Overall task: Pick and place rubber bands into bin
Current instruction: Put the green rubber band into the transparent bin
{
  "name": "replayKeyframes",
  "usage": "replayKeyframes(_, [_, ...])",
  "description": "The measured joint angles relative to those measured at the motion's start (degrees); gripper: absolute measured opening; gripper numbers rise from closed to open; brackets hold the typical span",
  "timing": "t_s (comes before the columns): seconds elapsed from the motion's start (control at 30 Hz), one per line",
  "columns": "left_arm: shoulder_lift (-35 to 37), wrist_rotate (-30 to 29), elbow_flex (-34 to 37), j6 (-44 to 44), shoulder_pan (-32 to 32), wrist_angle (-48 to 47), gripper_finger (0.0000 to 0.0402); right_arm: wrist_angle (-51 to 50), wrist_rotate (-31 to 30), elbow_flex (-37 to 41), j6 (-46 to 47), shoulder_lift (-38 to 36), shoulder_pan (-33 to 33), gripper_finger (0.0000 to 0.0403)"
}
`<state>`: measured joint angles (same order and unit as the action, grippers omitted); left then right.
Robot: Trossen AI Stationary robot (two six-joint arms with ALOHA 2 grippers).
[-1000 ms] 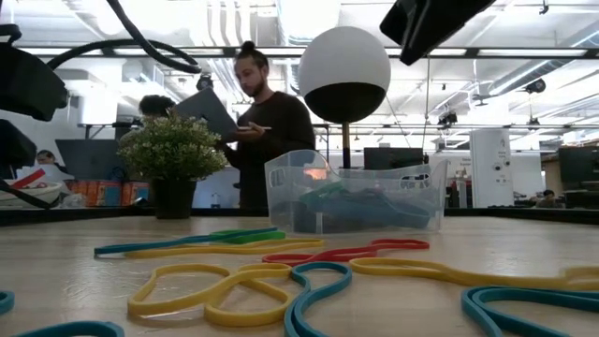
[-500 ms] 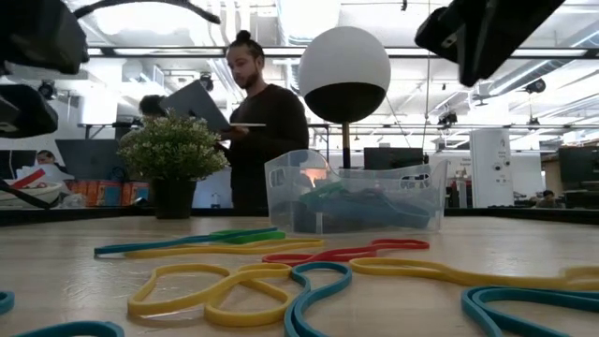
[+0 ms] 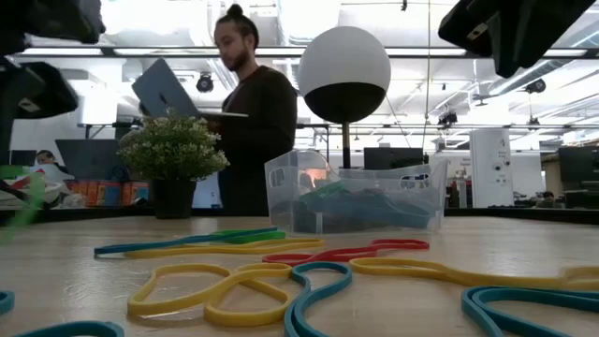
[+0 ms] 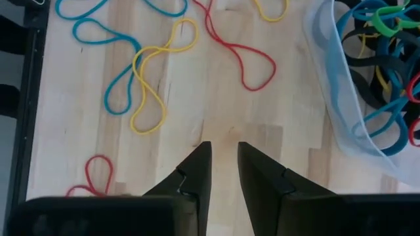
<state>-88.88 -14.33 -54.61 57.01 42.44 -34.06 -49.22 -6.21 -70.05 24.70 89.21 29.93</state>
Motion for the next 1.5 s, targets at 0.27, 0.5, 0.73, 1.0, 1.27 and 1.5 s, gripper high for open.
replayKeyframes(0.27, [0.0, -4.2, -4.6, -4.5, -0.9, -2.6, 0.0000, 0.2, -2.6, 0.6, 3.1, -0.7, 1.2, 0.0068])
replayKeyframes(0.5, [0.1, -8.8, -9.8, -12.4, -3.9, -5.6, 0.0000, 0.4, -3.6, 2.2, 6.2, -4.1, 1.8, 0.0068])
replayKeyframes(0.73, [0.1, -11.5, -13.1, -21.6, -10.5, -5.5, 0.0000, 0.8, -5.7, 4.3, 10.1, -7.0, 3.2, 0.0068])
replayKeyframes(1.0, [0.1, -12.1, -15.6, -36.3, -21.2, -0.3, 0.0000, 2.0, -6.0, 8.6, 15.1, -8.9, 5.1, 0.0068])
replayKeyframes(1.27, [0.1, -8.4, -15.6, -46.1, -31.6, 8.6, 0.0000, 3.7, -5.9, 12.2, 18.0, -9.0, 7.0, 0.0068])
replayKeyframes(1.5, [-1.6, -5.5, -15.4, -50.8, -38.0, 16.4, 0.0000, 9.3, -6.0, 16.6, 18.0, -9.0, 7.5, 0.0068])
